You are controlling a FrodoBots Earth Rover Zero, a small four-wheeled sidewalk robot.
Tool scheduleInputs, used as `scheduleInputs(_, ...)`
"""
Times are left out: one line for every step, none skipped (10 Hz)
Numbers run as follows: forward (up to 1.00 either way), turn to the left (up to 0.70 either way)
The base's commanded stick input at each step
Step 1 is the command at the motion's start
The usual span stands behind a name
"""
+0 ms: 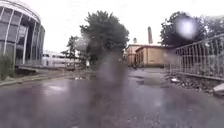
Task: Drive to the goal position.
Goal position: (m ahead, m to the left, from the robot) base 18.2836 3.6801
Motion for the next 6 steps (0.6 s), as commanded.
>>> scheduleInputs(0.70, 0.00)
scheduleInputs(0.70, -0.02)
scheduleInputs(0.70, -0.14)
scheduleInputs(0.70, -0.14)
scheduleInputs(0.70, -0.05)
scheduleInputs(0.70, 0.00)
